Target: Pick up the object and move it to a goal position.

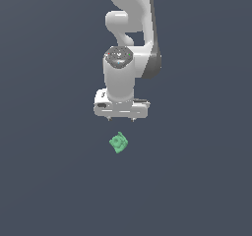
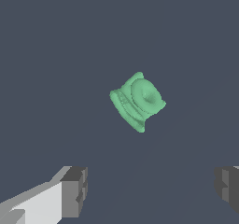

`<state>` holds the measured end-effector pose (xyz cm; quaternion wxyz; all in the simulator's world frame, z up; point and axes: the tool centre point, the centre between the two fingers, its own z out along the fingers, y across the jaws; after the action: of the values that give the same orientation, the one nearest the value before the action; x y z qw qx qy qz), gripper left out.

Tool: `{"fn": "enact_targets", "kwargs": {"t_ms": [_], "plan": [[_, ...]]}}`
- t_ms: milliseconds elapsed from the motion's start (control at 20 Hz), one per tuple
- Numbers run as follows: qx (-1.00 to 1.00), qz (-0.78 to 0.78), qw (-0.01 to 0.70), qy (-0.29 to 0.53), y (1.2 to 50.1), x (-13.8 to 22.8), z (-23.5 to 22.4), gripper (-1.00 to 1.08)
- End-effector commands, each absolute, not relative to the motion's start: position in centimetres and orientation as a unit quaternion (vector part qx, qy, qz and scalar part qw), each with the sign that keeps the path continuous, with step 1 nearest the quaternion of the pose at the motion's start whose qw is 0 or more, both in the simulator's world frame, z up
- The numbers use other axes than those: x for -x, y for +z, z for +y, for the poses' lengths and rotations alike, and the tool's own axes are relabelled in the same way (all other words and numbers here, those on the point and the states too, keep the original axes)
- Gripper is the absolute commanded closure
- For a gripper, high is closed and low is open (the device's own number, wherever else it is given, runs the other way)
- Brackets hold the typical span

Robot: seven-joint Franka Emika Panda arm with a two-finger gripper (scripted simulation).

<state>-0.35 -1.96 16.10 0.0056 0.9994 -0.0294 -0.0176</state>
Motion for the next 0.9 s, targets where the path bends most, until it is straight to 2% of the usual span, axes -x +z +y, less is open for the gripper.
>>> {"fn": "enact_targets", "kwargs": {"t_ms": [0,850], "plan": [[-0.999,-0.029,0.006,-0.018,16.1,0.3,-1.9,-0.92],[-0.996,0.083,0.006,-0.014,13.9,-1.3,-2.4,-0.92]]}}
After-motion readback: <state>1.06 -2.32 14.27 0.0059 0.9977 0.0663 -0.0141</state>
